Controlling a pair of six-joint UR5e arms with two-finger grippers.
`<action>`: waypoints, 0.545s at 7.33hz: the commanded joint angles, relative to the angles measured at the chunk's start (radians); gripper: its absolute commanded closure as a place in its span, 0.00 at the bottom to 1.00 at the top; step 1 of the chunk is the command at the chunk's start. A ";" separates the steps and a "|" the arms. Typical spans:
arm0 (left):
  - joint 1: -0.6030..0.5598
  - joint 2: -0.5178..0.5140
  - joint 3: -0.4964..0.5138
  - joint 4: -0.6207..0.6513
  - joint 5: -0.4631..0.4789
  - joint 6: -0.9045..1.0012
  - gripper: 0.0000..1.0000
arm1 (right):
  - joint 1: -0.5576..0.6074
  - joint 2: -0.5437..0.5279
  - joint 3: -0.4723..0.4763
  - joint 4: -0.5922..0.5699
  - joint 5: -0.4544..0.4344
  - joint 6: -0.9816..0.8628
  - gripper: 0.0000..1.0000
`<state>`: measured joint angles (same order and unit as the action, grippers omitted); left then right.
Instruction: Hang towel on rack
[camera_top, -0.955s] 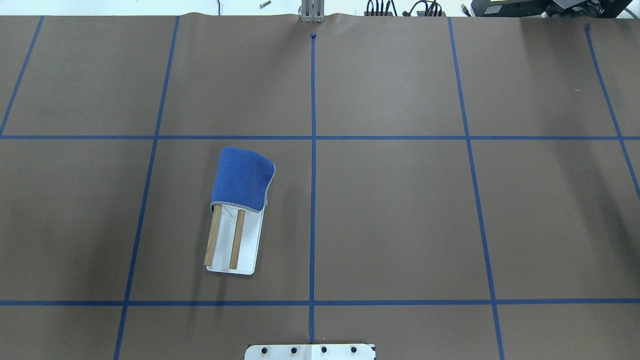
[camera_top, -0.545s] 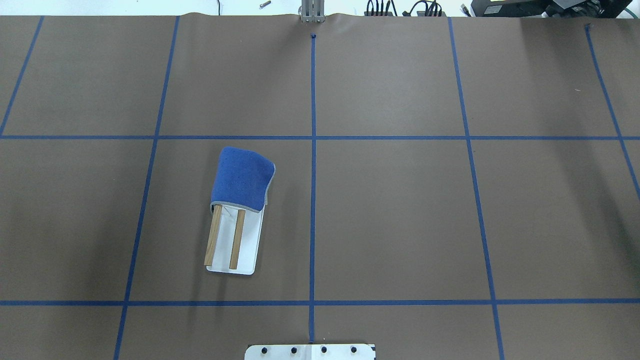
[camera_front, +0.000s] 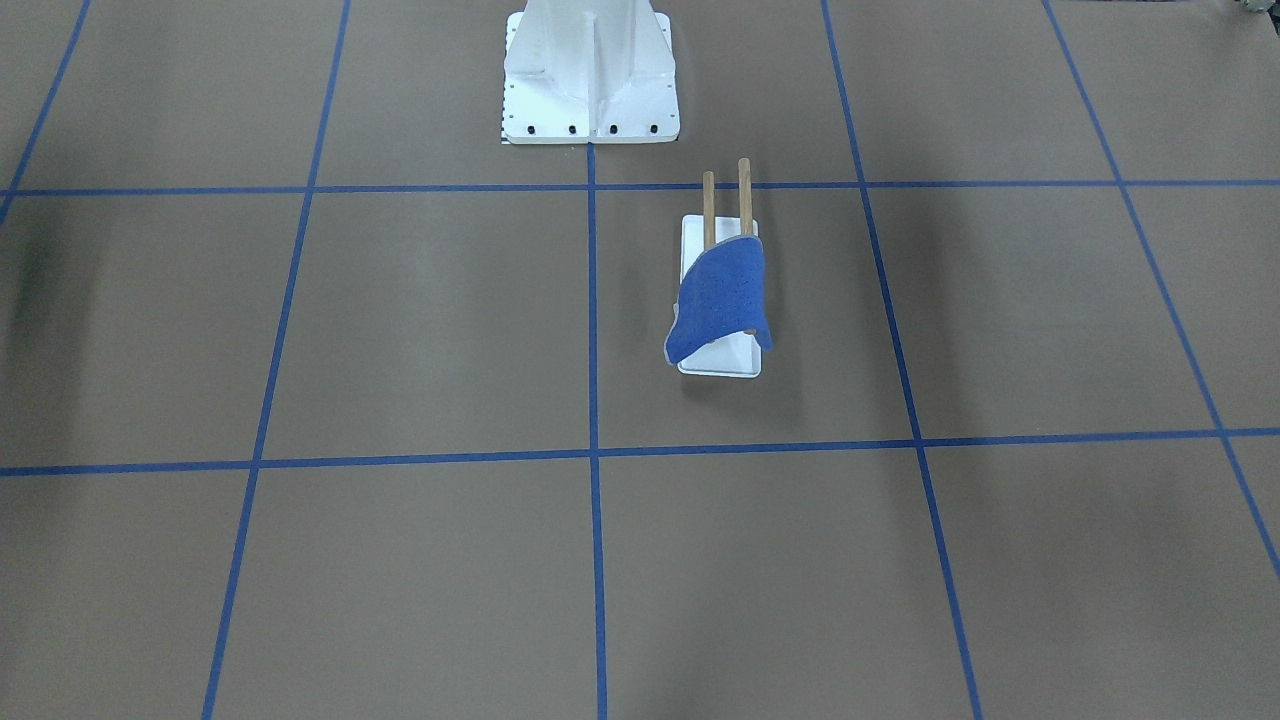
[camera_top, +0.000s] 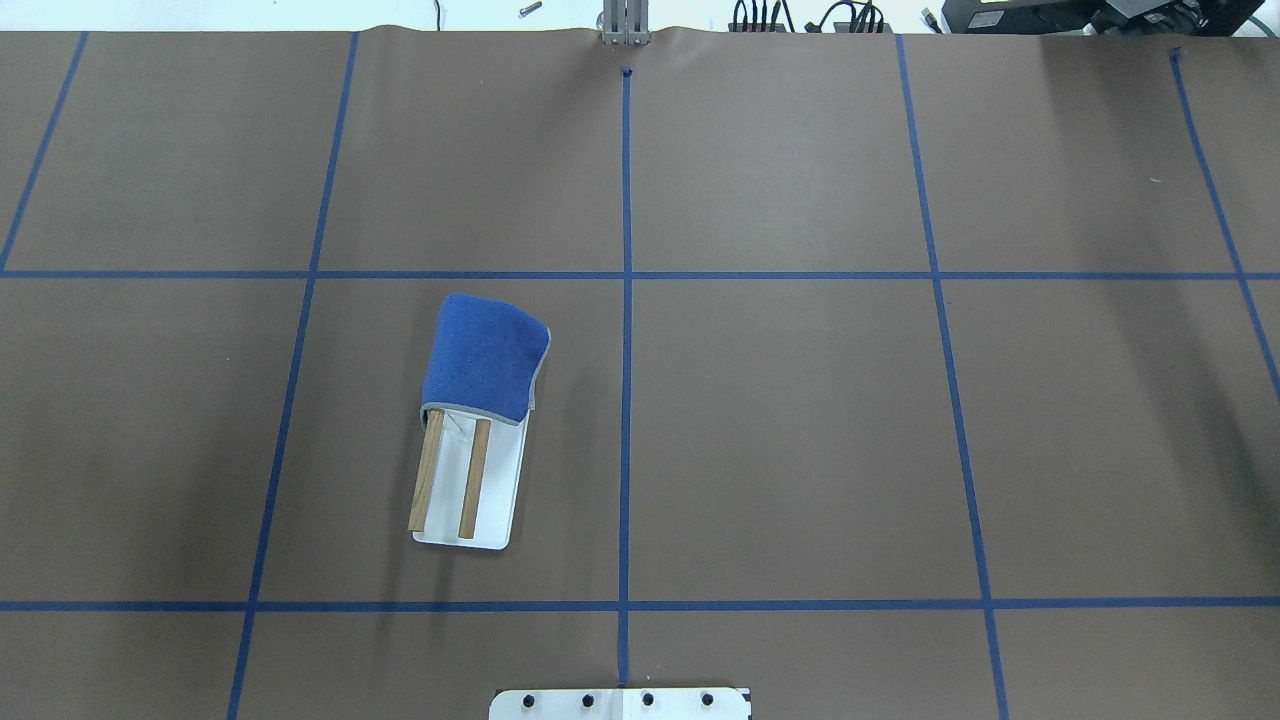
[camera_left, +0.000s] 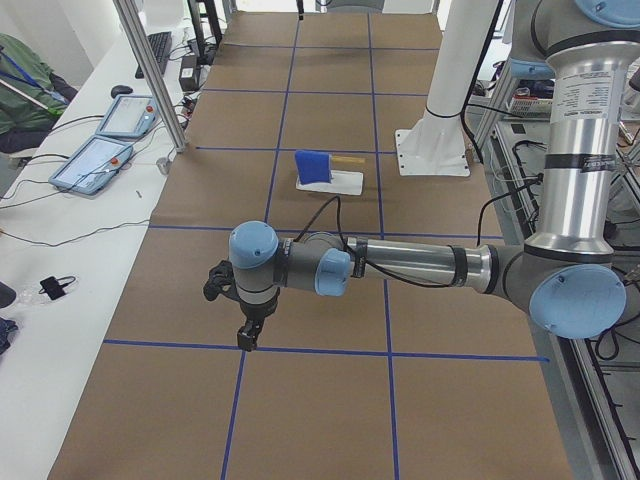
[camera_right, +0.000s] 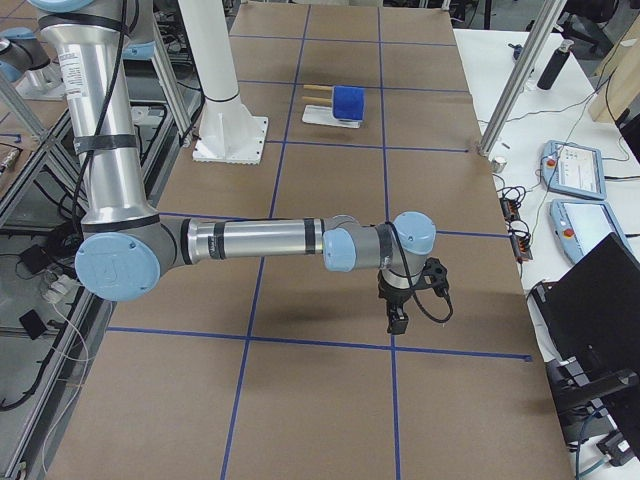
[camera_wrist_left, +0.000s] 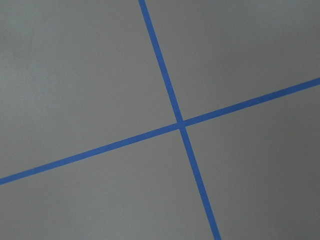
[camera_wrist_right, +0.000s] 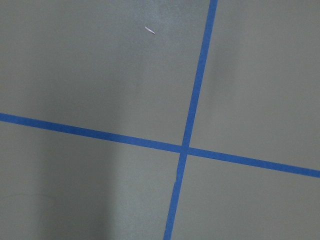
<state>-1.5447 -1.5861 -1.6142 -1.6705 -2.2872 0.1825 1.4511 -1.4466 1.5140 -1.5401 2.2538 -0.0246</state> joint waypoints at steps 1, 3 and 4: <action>0.000 0.000 -0.001 0.000 0.000 0.000 0.01 | 0.000 -0.002 0.000 0.000 0.001 0.000 0.00; 0.000 0.002 -0.003 0.000 0.000 -0.002 0.01 | 0.000 0.000 0.000 0.000 0.001 0.000 0.00; 0.000 0.002 -0.009 0.002 0.000 -0.003 0.01 | 0.000 -0.002 0.000 0.000 0.001 0.000 0.00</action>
<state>-1.5447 -1.5852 -1.6177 -1.6702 -2.2871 0.1809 1.4511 -1.4470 1.5140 -1.5401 2.2549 -0.0245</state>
